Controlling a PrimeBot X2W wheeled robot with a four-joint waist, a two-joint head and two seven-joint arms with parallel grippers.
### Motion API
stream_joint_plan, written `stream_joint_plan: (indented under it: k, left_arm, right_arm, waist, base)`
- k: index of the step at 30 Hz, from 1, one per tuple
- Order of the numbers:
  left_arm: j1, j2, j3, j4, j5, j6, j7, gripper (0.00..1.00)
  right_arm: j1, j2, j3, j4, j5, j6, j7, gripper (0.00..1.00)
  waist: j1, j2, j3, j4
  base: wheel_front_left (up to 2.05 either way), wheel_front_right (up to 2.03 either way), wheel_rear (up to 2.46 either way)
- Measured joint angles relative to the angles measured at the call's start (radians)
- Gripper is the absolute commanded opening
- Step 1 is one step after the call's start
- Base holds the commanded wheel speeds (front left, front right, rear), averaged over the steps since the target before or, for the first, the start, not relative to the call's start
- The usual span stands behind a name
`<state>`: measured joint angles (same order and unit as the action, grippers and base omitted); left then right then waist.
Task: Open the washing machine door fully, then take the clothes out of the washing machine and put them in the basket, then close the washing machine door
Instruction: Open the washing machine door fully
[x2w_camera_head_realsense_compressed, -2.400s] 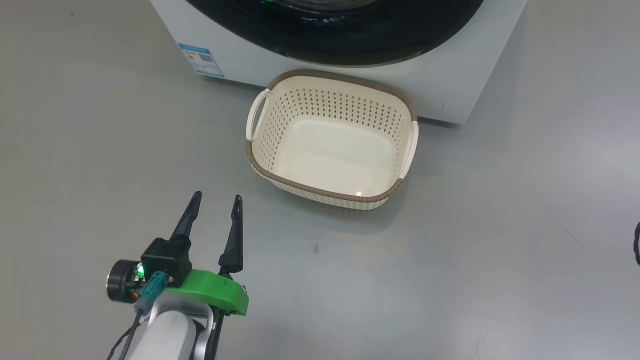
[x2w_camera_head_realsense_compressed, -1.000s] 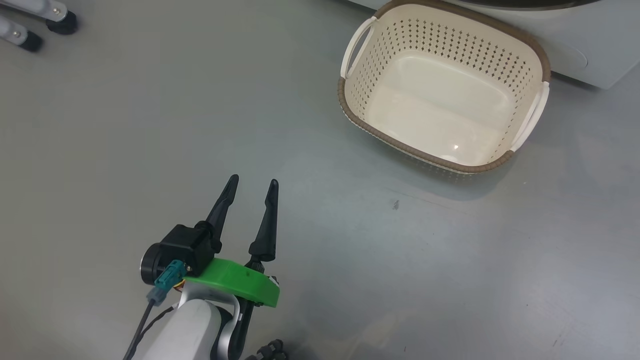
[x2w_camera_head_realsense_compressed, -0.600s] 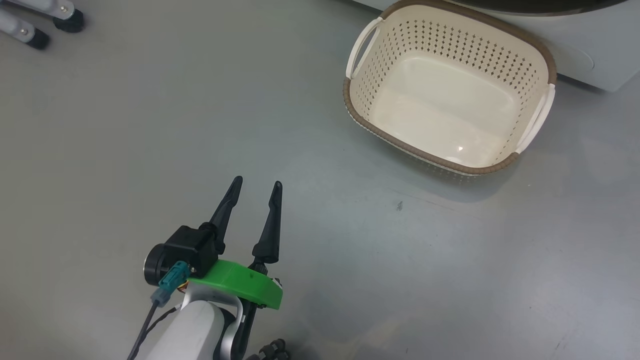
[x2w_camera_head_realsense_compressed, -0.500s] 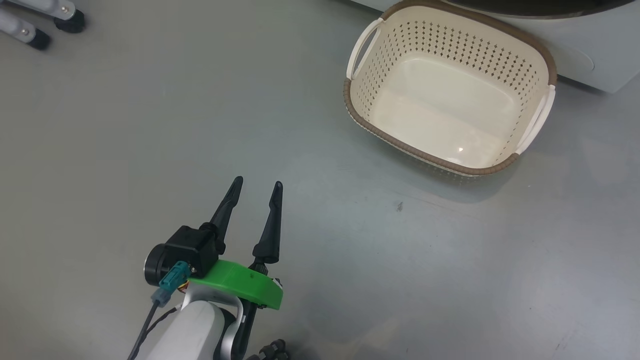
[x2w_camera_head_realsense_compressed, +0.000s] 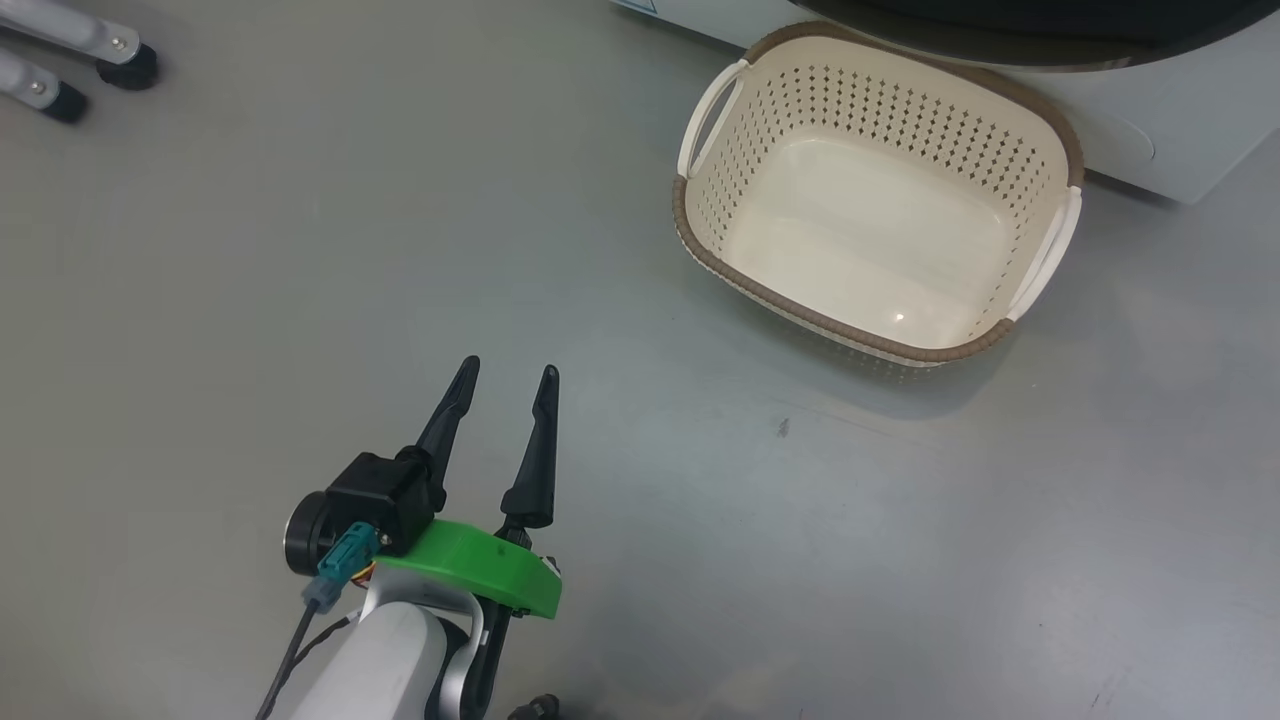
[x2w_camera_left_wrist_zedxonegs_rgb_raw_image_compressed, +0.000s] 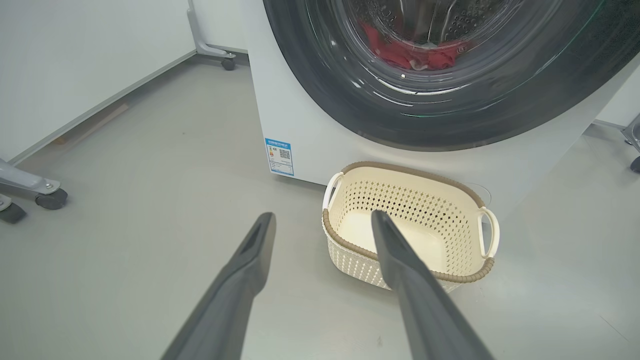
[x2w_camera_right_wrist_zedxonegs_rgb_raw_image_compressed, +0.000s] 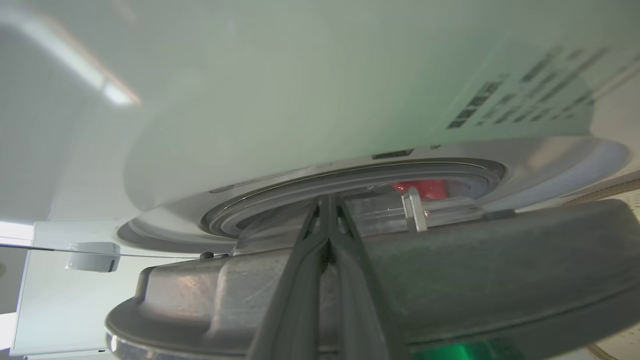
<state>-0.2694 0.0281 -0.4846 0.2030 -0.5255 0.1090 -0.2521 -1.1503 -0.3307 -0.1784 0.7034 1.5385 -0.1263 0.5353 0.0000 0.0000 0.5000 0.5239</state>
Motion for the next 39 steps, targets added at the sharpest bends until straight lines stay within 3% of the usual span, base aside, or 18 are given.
stream_joint_plan:
  k: [11,39]
  left_arm:
    - [0.000,0.000,0.003,0.016,0.008,0.000,0.000,1.00]
    - [0.004,0.001,0.014,0.052,0.042,0.002,0.000,1.00]
  right_arm:
    - [0.022,0.015,0.017,0.081,0.011,0.000,0.051,0.00]
    - [0.117,0.100,0.053,0.145,0.022,-0.001,0.121,0.00]
  waist:
    - [0.0000,0.0000,-0.045,-0.022]
    - [0.0000,0.0000,-0.153,-0.064]
  base:
    - [0.00,0.00,0.00]
    - [0.00,0.00,0.00]
